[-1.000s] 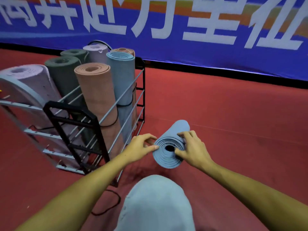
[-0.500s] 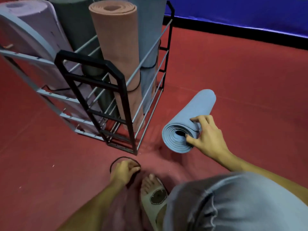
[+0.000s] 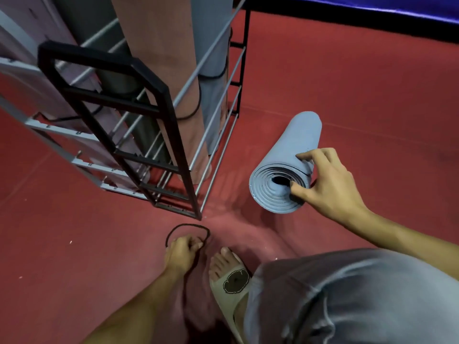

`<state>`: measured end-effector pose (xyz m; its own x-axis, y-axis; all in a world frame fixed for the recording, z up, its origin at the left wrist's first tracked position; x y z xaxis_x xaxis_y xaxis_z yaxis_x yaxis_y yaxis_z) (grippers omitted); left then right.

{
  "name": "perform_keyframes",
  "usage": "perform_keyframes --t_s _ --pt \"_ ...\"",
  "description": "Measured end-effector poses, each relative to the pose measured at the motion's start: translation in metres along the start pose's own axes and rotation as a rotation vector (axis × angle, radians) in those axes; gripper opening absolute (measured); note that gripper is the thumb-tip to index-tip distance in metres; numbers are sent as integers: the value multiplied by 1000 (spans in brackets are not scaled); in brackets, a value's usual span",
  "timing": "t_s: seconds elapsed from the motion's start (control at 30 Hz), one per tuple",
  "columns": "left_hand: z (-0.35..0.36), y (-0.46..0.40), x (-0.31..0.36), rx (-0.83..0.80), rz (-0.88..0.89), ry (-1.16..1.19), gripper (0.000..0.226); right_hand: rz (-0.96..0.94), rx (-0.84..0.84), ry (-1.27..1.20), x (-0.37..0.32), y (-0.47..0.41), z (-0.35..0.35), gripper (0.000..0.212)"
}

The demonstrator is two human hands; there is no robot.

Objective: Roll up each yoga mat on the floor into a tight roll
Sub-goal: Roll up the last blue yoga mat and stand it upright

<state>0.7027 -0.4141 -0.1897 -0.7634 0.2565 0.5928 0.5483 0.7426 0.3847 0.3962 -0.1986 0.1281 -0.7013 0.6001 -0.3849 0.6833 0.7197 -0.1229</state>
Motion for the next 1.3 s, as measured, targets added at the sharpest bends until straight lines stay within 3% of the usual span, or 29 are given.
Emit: perform_keyframes --t_s 0.17,0.33,0.4,0.47,0.53,0.57,0.7,0.8,0.93,1.03,1.17,1.3 --pt "-37 10 138 -1 234 338 18 -91 -8 226 5 -5 -46 66" --pt "-109 31 355 98 585 441 12 -105 -17 369 22 2 -116 80" --pt "-130 57 453 40 759 380 8 -65 14 328 27 13 -147 80" --pt "-130 95 539 -144 949 222 9 6 64 195 33 21 -177 96" --pt "-125 143 598 -309 1136 17 11 59 114 71 38 28 -205 116" --pt "-122 167 618 -372 1213 -70 10 73 141 26 41 34 -219 117" --pt "-120 235 653 -498 1327 -213 7 116 259 -66 57 64 -272 76" --pt "-121 259 651 -496 1342 -136 9 147 254 -74 66 82 -283 57" --pt "-119 257 634 -401 1313 -86 11 219 253 -141 79 87 -280 49" --pt "-129 243 631 -269 1248 -140 38 264 304 -214 87 81 -282 48" --pt "-130 237 631 -174 1164 -404 80 343 344 -389 97 73 -282 42" --pt "-136 237 630 -113 1246 -288 83 377 382 -409 100 70 -281 44"
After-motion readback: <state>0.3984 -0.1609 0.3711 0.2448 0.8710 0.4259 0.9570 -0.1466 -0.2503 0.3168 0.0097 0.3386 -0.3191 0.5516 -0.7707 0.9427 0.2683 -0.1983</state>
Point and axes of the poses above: each hand's wrist, its own y-axis away from the middle knuckle, its own z-axis out of the palm, x = y × z, the point moved 9 cm from there along -y, towards the middle knuckle, and after that the axes turned 4 degrees about y, right-handed, at the moved point
